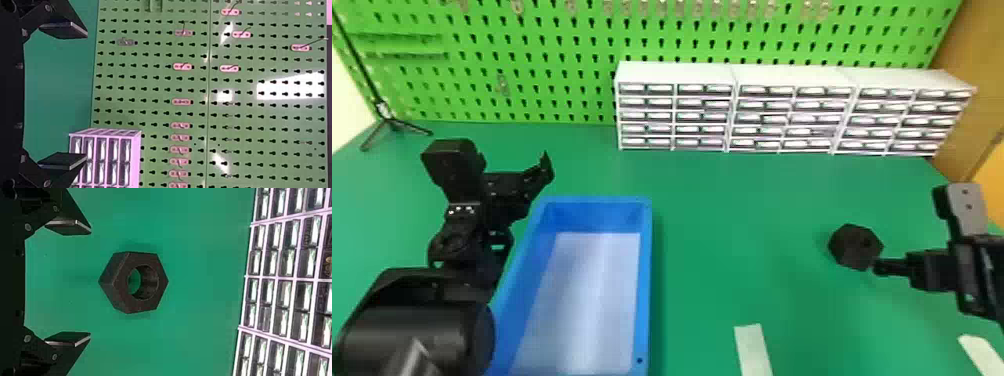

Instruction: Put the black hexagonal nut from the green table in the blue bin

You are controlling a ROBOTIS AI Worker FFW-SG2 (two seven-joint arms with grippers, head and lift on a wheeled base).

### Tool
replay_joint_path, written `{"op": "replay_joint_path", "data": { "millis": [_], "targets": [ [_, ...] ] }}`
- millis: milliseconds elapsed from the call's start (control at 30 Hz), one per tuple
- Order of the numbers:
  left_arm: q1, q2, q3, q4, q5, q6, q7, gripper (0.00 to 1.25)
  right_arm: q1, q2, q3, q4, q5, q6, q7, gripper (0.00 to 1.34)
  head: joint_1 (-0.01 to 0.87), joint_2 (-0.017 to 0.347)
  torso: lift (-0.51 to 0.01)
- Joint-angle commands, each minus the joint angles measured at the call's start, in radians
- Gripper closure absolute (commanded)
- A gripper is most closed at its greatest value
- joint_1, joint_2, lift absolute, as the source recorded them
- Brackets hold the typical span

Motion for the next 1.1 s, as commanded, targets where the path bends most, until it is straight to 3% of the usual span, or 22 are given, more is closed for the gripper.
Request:
{"op": "replay_joint_path", "data": {
  "millis": [0,1067],
  "targets": [
    [0.0,-0.001,0.0,0.0,0.001,0.0,0.0,0.18,-0.004,-0.01,0.013,0.001,0.007,0.018,0.008,0.33,0.686,0.028,-0.096],
    [-0.002,-0.001,-0.001,0.002,0.0,0.0,0.0,0.18,-0.021,-0.019,0.042,0.014,0.039,0.042,0.039,0.33,0.686,0.028,-0.096]
  ]
}}
